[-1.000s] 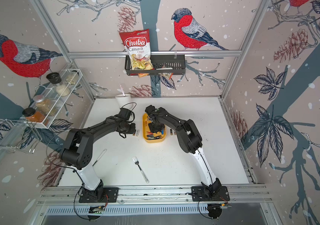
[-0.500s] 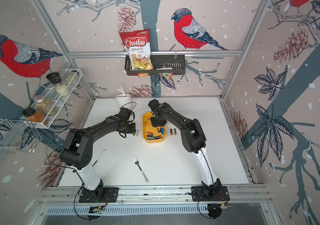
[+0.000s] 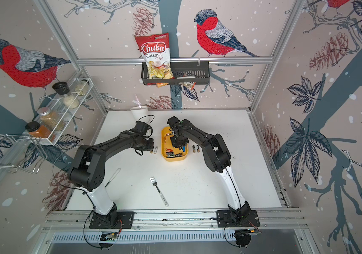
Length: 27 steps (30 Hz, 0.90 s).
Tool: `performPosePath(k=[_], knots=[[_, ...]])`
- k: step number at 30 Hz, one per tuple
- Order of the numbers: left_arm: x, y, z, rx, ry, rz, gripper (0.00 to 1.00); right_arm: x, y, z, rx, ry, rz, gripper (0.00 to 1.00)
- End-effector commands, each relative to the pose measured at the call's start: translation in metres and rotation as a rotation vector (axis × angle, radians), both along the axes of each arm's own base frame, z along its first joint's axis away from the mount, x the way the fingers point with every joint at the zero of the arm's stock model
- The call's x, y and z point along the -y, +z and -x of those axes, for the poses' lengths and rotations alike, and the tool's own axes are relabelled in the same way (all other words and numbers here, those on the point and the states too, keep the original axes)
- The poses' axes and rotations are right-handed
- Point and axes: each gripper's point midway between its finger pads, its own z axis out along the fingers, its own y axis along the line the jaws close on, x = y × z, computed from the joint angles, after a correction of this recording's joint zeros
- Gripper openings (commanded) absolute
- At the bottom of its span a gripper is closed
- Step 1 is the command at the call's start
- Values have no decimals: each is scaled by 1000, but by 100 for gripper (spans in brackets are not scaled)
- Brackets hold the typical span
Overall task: Take the batteries out of the storage box
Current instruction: Pick up the battery from the storage box.
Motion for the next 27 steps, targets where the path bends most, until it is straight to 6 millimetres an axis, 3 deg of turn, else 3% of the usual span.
performPosePath(k=[1,15,21,27], knots=[[0,0,-2,8,10,6,38,2,-6,1,-1,2,18,27],[-1,1,-1,7,11,2,38,1,-10,4,-7,7,17,14],[-1,1,-1,8,11,3,38,0,8,0,13,1,-5,14],[-1,1,-1,7,12,3,38,2,38,-9,42,-17,-49,14]])
